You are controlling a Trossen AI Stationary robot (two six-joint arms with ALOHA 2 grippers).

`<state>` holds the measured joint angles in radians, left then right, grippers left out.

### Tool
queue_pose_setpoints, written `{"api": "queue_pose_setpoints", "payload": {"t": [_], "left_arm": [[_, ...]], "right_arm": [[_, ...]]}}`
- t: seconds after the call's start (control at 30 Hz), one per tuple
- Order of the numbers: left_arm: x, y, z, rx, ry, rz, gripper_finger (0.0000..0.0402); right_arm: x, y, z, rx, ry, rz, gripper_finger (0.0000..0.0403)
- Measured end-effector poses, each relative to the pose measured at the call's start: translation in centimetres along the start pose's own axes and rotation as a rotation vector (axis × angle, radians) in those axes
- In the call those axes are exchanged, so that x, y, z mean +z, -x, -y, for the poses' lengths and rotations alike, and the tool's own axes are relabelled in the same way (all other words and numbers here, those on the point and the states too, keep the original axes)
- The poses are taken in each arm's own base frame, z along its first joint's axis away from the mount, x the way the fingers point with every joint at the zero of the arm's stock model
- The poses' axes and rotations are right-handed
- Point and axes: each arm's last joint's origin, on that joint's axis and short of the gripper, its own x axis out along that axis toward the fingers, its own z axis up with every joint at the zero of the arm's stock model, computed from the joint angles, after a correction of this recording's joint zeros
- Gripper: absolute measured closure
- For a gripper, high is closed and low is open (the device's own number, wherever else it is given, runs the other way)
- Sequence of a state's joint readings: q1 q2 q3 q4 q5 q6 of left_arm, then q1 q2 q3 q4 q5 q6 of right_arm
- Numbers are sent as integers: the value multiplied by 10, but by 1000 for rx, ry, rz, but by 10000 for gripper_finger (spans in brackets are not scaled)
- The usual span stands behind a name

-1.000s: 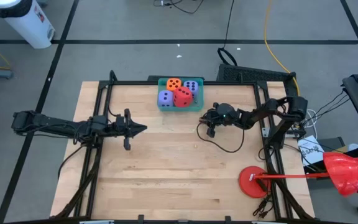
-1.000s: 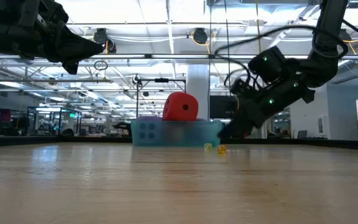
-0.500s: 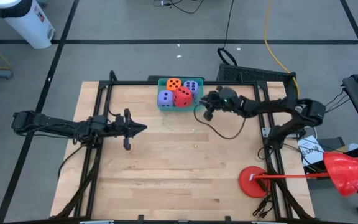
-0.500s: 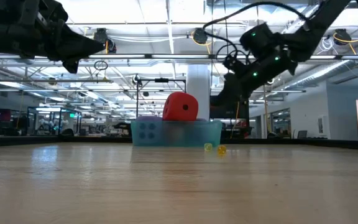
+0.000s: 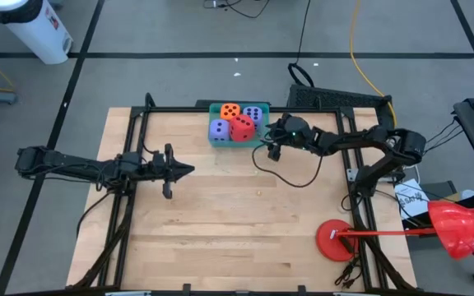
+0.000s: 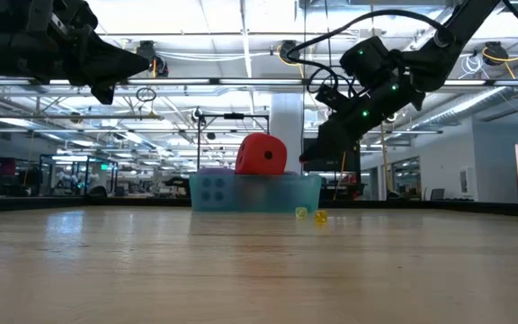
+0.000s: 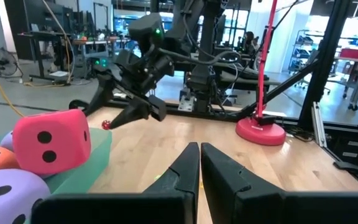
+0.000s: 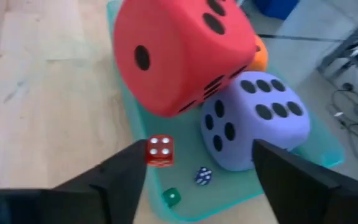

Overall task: Pick & Place Dice
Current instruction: Put the red dice into the green bin

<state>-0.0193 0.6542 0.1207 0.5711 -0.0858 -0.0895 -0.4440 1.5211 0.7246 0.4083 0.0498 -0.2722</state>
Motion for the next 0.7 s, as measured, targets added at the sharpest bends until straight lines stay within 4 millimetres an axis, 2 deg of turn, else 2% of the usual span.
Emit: {"api": "queue_pose_setpoints", "payload": {"t": [0.07,0.17,0.3,0.4,0.53,0.7], "left_arm": [[0,0,0,0,0,0,376],[0,0,0,3,17,1,376],[0,-1,-3,114,152,-16,377],[5,-8,-4,208,200,-76,394],[25,-26,1,211,200,-87,395],[55,-65,3,235,129,-94,397]], "right_arm": [[1,0,1,-56,-9,2,104],[2,0,2,-78,-22,9,100],[4,0,-2,-71,22,18,122],[5,1,-6,-65,62,19,140],[10,3,-7,-106,147,34,148],[15,3,-6,-129,204,83,149]]}}
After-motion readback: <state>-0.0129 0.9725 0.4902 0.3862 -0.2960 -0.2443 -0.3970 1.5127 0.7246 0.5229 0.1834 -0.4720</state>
